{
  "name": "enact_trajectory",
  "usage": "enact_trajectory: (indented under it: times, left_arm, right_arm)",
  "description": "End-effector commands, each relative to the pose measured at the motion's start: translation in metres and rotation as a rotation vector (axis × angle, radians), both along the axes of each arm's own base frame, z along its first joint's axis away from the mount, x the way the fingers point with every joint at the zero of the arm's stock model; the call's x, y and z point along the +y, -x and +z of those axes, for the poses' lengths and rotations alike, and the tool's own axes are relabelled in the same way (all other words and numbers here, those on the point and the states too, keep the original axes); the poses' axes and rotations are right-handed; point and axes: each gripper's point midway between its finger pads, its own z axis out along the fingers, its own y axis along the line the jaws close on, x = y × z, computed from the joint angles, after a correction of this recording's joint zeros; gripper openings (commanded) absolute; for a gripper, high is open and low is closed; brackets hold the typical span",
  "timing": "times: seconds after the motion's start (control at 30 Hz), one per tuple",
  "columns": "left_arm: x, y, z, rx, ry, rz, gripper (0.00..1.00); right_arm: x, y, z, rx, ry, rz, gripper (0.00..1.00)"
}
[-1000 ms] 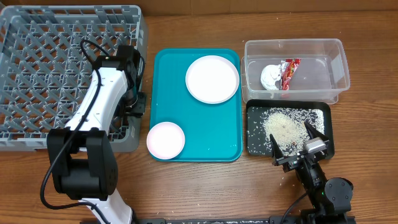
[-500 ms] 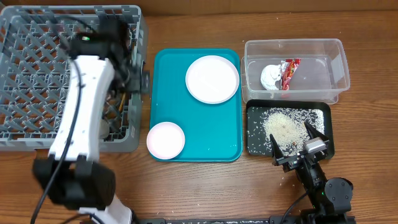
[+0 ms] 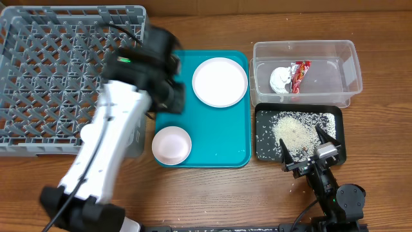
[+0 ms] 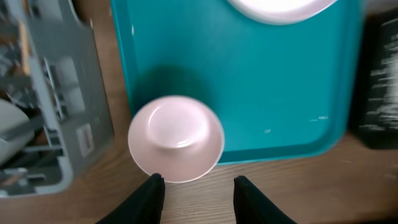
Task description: Sort waste into correct bins and load items into the dishwasher
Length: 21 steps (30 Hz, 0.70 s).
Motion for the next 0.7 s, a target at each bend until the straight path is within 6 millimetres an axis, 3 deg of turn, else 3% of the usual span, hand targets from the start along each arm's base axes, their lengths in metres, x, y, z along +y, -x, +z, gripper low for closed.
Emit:
enact_trajectory:
  times: [0.0, 0.07, 0.13, 0.17, 0.47, 0.57, 0.67]
  left_arm:
    - [0.025, 0.008, -0.052, 0.036, -0.212, 0.142, 0.39]
    - [0.026, 0.012, -0.077, 0.065, -0.216, 0.141, 0.33]
    - [0.016, 0.017, -0.106, 0.102, -0.170, 0.105, 0.06]
    - [0.011, 0.018, -0.115, 0.114, -0.150, 0.083, 0.04]
    - [-0.030, 0.039, -0.181, 0.217, -0.056, -0.003, 0.04]
    - [-0.050, 0.043, -0.186, 0.247, 0.021, -0.030, 0.04]
    - [-0.065, 0.039, -0.176, 0.240, 0.088, -0.051, 0.04]
  right_arm:
    - [0.000, 0.000, -0.002, -0.003, -0.004, -0.001, 1.00]
    - [0.000, 0.000, -0.002, -0.004, -0.004, -0.001, 1.00]
    - [0.000, 0.000, -0.002, -0.003, -0.004, -0.001, 1.00]
    - [0.000, 0.000, -0.002, -0.003, -0.004, -0.001, 1.00]
    - [0.000, 0.000, -0.002, -0.003, -0.004, -0.001, 1.00]
    - [0.000, 0.000, -0.001, -0.004, -0.004, -0.001, 1.00]
    - [0.000, 0.000, -0.002, -0.003, -0.004, -0.001, 1.00]
